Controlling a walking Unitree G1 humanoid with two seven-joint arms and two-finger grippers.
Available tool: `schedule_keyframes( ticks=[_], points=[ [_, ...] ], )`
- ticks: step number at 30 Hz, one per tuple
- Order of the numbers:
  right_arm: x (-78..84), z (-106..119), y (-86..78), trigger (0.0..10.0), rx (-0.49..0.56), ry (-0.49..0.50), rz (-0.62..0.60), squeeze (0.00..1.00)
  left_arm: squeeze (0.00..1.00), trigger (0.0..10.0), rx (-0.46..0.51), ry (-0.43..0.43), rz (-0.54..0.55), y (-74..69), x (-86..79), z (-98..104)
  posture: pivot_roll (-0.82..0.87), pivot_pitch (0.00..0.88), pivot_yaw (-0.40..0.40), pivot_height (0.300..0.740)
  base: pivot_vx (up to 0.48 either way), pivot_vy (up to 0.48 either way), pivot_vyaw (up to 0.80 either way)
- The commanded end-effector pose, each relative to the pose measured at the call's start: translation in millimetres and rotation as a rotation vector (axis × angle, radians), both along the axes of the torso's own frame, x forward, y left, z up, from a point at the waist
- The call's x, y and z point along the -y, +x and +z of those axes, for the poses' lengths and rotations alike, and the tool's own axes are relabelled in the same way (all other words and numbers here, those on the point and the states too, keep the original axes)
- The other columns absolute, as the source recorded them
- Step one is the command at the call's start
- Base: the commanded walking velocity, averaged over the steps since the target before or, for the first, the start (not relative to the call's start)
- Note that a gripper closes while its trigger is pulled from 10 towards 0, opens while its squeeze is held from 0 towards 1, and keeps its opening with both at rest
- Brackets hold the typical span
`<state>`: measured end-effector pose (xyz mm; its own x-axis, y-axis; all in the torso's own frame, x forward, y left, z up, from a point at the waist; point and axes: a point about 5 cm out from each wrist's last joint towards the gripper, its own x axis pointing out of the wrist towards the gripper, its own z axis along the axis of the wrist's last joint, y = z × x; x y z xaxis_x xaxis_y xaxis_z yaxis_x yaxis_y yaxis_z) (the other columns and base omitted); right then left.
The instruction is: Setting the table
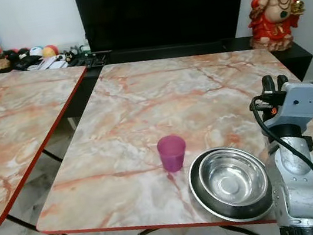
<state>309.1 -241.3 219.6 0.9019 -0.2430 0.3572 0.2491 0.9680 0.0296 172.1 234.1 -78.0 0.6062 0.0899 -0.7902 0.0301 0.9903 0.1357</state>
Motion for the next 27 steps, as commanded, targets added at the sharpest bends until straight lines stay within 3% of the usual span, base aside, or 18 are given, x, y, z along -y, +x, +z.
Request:
schedule_keyframes(
  ticks=[1, 5, 9, 27],
  points=[
    [-1.2, 4, 0.6, 10.0, 0.009, -0.011, 0.003, 0.0, 0.0, 10.0, -0.02, 0.005, 0.005, -3.0, -2.2, -1, -0.02, 0.0, 0.011, 0.74, 0.0, 0.0, 0.0],
    [-3.5, 4, 2.6, 10.0, -0.005, -0.058, 0.009, 0.0, 0.0, 10.0, -0.021, 0.004, 0.009, -2.9, -2.6, -1, -0.02, 0.009, 0.01, 0.74, 0.0, 0.345, 0.28],
    [-5.9, 9, 4.1, 10.0, 0.011, -0.043, 0.019, 0.0, 0.0, 10.0, -0.01, 0.002, 0.008, 0.2, -2.2, 0, -0.01, 0.047, 0.007, 0.74, 0.0, 0.48, 0.68],
    [-2.4, 15, 7.6, 10.0, 0.007, -0.016, -0.003, 0.0, 0.0, 10.0, -0.015, -0.012, 0.031, -2.7, 2.0, -2, -0.02, 0.113, 0.003, 0.74, 0.0, 0.48, 0.0]
  ],
)
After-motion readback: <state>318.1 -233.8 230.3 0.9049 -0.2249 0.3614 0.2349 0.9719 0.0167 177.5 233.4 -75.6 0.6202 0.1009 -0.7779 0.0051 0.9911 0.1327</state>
